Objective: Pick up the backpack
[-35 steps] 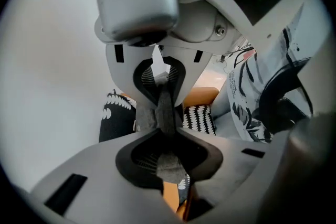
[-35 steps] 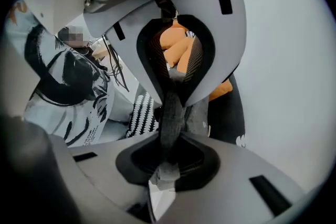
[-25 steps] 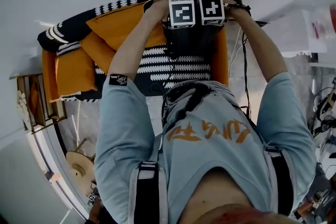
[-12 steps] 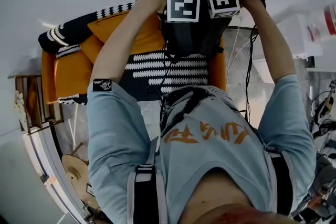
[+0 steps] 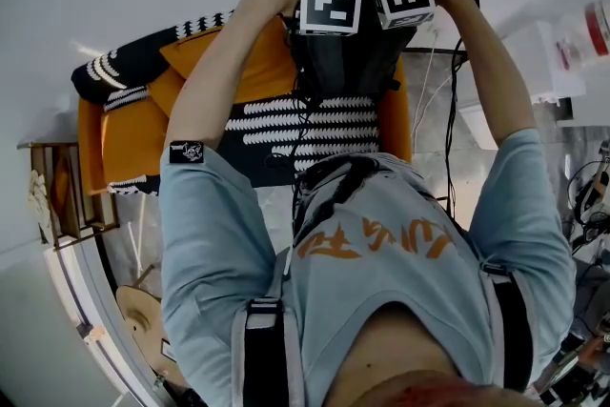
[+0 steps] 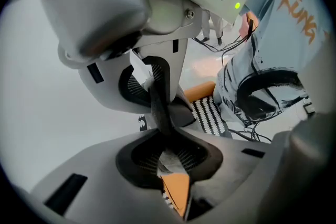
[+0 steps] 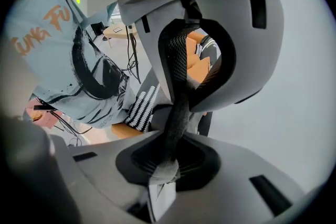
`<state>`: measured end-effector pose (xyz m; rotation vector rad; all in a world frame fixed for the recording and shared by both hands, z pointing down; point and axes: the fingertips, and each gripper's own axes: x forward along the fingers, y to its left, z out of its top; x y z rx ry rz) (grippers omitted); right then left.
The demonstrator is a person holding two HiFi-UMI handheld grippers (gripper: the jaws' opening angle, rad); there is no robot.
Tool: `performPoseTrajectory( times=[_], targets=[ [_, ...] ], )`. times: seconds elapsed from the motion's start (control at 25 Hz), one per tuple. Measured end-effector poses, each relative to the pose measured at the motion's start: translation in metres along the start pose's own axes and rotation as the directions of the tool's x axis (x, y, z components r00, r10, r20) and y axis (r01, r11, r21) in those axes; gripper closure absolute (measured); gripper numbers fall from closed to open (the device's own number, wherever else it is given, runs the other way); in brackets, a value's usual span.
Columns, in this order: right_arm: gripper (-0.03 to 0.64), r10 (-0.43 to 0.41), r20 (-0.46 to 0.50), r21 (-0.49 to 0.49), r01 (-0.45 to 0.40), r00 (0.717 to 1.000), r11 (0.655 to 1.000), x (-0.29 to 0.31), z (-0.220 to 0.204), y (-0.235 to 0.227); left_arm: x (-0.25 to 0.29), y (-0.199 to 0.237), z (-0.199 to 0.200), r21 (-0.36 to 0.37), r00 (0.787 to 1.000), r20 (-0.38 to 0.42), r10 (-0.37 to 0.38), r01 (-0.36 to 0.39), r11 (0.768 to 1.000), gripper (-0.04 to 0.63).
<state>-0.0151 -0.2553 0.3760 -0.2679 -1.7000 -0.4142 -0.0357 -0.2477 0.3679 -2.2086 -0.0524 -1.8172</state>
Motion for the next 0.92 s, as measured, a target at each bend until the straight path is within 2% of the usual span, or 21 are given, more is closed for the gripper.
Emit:
performPoseTrajectory(
  times=[0.12, 0.24, 0.4, 0.76, 0.92],
  targets=[
    [0.551, 0.000, 0.006, 0.000, 0.000, 1.000, 1.000, 0.001, 0.000, 0.000, -0.001, 0.004, 0.001, 0.008, 1.000, 0.005, 0.023, -0.023, 1.000, 0.518],
    [0.551, 0.011, 0.012, -0.005, -0.011, 1.000, 1.000, 0.002, 0.003, 0.002, 0.001, -0.005, -0.004, -0.014, 1.000, -0.010, -0.018, 0.018, 1.000, 0.517],
    [0.551, 0.029, 0.015, -0.012, -0.029, 0.999, 1.000, 0.005, 0.005, 0.004, 0.003, -0.004, 0.000, 0.003, 1.000, 0.019, -0.010, 0.009, 1.000, 0.517],
    [0.550, 0.043, 0.010, -0.021, -0.042, 0.999, 0.999, 0.011, 0.011, 0.005, 0.006, -0.013, -0.011, -0.006, 0.999, -0.008, -0.038, 0.038, 0.999, 0.517],
    [0.549, 0.041, 0.005, -0.026, -0.041, 0.999, 0.999, 0.010, 0.011, 0.003, 0.004, -0.006, -0.008, 0.013, 1.000, 0.002, -0.006, 0.006, 1.000, 0.517]
  ],
)
